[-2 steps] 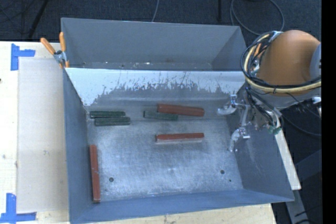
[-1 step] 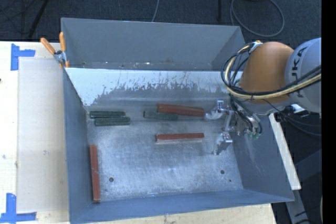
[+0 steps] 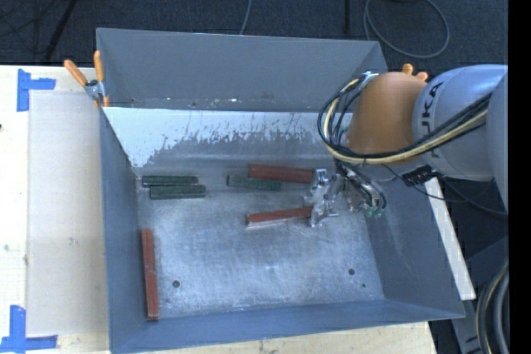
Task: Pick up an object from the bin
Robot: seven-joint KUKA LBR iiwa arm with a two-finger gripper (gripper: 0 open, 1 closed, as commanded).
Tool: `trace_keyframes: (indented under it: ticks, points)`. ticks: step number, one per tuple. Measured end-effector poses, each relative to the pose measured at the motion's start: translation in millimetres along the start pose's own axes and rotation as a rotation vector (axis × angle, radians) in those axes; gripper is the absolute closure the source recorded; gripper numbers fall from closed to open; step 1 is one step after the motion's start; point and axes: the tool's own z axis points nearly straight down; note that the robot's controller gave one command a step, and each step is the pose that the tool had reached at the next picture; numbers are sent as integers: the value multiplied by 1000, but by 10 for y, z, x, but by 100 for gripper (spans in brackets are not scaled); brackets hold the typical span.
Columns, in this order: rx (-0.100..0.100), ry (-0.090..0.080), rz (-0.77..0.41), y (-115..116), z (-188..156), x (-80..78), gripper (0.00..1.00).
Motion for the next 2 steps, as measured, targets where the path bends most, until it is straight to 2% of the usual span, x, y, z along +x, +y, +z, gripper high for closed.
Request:
trace_keyframes:
  ticks: [1,2]
  points:
    - [0,0,-1,1,0,0,100]
    - [-4,11,94,-97,-1261,149,100]
